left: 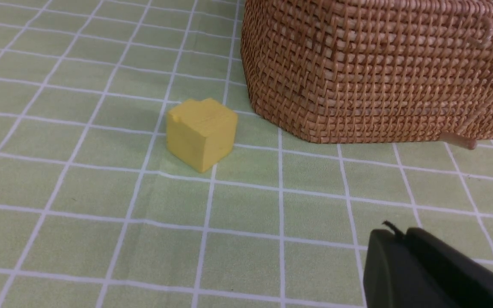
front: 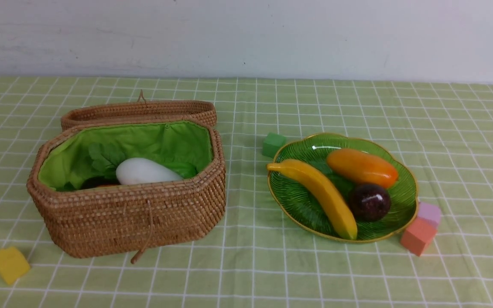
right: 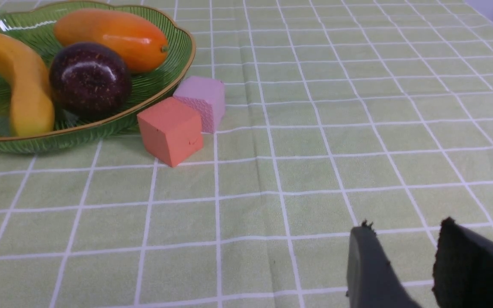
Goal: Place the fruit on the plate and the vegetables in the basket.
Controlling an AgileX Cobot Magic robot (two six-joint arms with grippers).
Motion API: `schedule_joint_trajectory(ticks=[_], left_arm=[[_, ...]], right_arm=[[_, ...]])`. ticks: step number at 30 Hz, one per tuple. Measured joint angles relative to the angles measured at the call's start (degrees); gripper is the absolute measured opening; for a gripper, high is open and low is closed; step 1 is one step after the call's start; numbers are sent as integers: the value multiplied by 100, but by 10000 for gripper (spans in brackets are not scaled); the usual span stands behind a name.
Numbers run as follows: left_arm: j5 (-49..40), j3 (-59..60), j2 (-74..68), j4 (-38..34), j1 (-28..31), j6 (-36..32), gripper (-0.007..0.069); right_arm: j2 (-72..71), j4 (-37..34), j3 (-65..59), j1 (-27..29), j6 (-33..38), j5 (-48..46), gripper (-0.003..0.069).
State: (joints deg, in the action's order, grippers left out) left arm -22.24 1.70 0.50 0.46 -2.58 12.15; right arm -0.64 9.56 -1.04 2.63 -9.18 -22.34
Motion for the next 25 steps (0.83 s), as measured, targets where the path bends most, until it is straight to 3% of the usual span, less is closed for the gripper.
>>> schedule_joint_trajectory(ticks=[25], left_arm=[[0, 0, 0, 0, 0, 0, 61]], right_arm=[[0, 0, 0, 0, 0, 0, 240]])
